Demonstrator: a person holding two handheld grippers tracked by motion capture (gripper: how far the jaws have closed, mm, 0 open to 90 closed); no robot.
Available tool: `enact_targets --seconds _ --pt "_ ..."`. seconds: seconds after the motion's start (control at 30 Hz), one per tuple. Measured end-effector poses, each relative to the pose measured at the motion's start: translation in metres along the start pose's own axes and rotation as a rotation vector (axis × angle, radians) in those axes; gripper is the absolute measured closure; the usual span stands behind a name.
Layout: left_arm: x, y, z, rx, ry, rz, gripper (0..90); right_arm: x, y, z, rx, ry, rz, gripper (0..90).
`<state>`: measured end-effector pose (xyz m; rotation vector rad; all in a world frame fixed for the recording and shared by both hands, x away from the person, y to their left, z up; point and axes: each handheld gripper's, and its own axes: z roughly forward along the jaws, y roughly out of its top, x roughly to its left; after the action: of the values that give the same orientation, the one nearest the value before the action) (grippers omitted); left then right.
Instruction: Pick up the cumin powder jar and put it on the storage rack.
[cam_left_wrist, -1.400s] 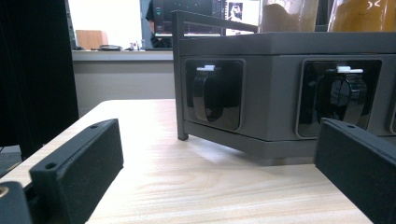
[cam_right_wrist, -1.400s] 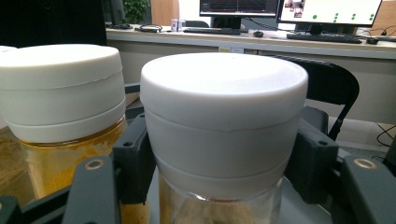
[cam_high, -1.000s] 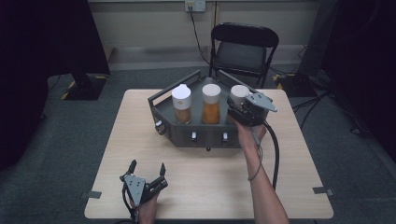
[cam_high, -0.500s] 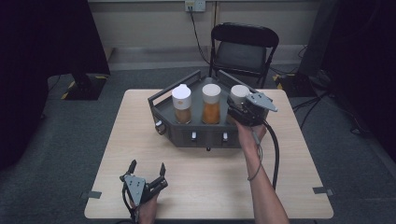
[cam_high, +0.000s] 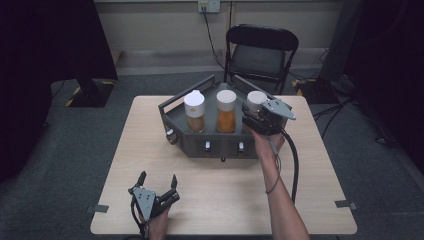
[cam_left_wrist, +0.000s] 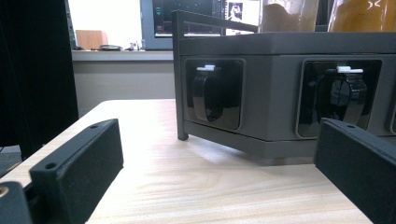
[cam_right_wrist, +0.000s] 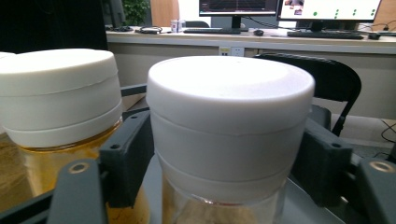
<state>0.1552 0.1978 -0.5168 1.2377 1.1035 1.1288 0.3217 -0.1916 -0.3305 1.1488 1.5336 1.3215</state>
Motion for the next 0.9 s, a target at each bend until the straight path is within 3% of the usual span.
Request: enact_targets --seconds 0.13,0.23,0.33,0.9 --pt "0.0 0.0 0.0 0.0 0.0 0.0 1.0 0.003 -0.002 -0.001 -0.013 -0.017 -0.012 16.1" --pt "0.0 0.0 0.0 0.0 0.0 0.0 1.0 0.009 -0.005 0.0 -0.032 -0.058 -0.024 5.0" --pt "0.0 0.0 0.0 0.0 0.0 0.0 1.0 0.01 -0.009 -0.001 -0.051 -0.066 -0.021 0.4" --pt "0.0 0.0 0.0 0.0 0.0 0.0 1.0 0.011 -0.012 -0.009 -0.099 -0.053 -0.003 0.0"
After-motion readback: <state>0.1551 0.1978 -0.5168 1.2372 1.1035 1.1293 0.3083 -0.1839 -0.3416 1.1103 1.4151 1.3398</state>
